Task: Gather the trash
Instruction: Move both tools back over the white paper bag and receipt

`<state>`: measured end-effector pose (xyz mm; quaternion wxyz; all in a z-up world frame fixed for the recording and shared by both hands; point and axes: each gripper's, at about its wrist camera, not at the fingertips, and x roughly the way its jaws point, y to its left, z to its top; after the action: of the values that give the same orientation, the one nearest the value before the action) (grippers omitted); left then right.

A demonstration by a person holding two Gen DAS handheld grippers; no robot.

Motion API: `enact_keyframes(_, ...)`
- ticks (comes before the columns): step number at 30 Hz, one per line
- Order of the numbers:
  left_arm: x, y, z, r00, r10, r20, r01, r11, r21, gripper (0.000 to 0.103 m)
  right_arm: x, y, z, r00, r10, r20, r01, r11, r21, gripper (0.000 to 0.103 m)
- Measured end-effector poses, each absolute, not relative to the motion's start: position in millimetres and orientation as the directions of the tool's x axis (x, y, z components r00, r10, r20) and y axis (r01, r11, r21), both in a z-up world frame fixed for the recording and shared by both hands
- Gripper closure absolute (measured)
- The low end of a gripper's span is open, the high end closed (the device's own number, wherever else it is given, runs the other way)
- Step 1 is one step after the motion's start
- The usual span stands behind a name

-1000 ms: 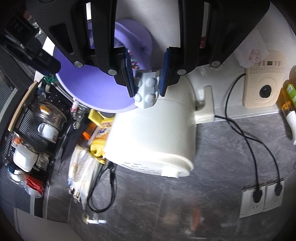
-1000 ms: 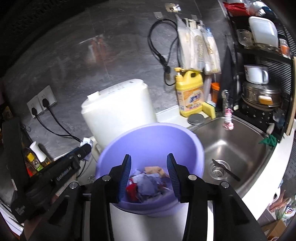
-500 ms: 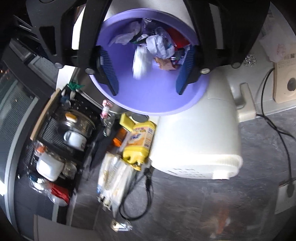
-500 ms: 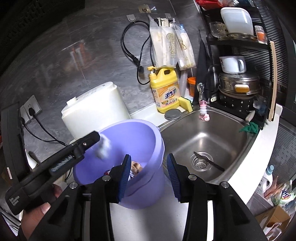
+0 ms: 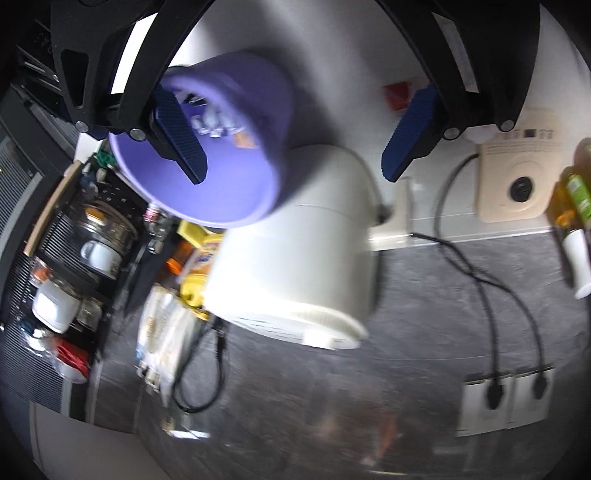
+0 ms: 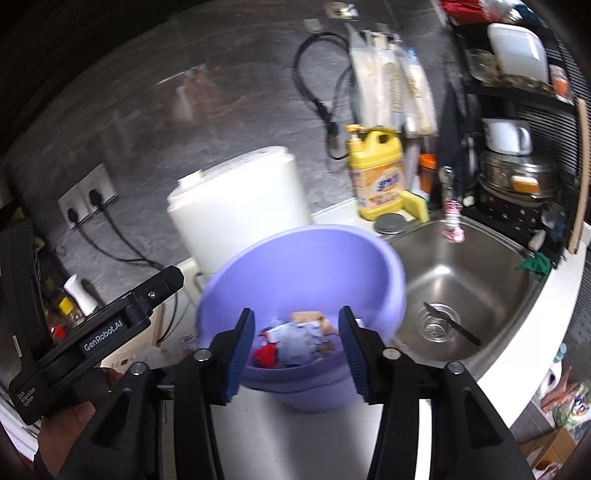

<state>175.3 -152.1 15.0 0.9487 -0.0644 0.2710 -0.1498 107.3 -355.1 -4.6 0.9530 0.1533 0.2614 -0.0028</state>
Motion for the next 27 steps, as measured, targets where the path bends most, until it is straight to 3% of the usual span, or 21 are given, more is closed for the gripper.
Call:
enact_keyframes(4, 168, -122, 12, 0.827, -0.254, -0.502, 0.175, 0.964, -0.200, 0.006, 111, -330, -4, 0.858, 0.125, -0.499, 0.024, 0.959, 0.283, 0.046)
enact_keyframes(17, 136, -46, 4, 0.849, -0.082, -0.522, -0.022, 0.981, -0.190, 0.006, 114, -263, -6, 0.830, 0.273, -0.486, -0.143, 0.947, 0.289, 0.013)
enact_keyframes(27, 120, -1, -6, 0.837, 0.010, -0.547, -0.137, 0.972, -0.191, 0.006, 119, -215, -16, 0.782, 0.351, -0.515, -0.251, 0.934, 0.255, 0.008)
